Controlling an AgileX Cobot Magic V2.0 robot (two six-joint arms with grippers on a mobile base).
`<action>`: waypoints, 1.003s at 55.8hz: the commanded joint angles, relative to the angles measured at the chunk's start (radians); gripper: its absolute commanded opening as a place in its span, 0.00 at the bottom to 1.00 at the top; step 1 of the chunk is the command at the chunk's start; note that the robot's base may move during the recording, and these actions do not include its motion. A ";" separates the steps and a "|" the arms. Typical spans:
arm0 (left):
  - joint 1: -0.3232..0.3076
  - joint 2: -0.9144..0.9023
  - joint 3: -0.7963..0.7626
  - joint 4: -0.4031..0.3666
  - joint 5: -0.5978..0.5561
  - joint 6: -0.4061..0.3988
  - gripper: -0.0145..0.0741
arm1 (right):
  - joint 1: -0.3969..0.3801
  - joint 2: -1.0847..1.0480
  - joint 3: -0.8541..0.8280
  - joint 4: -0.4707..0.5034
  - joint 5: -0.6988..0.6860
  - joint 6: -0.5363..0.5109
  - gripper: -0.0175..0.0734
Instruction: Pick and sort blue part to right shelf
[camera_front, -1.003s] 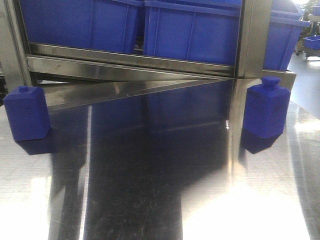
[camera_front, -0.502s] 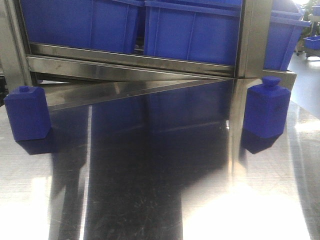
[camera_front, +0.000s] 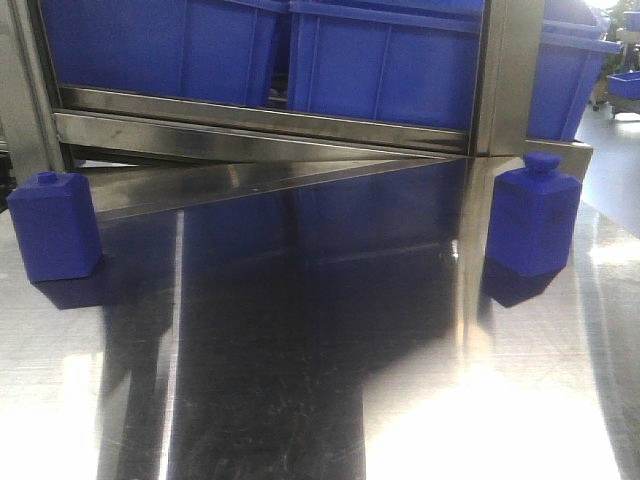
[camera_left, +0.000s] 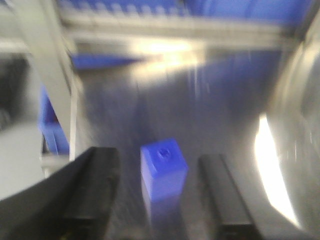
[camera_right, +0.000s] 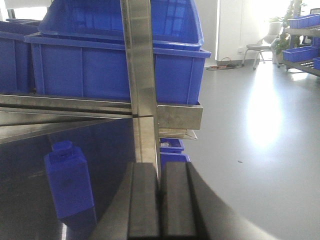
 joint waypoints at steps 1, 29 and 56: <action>-0.015 0.099 -0.123 -0.020 0.009 0.001 0.76 | -0.004 -0.016 -0.008 0.001 -0.093 -0.009 0.23; -0.013 0.623 -0.705 -0.053 0.583 -0.146 0.86 | -0.004 -0.016 -0.008 0.001 -0.081 -0.009 0.23; 0.008 0.873 -0.743 -0.058 0.712 -0.214 0.86 | -0.004 -0.016 -0.008 0.001 -0.074 -0.009 0.23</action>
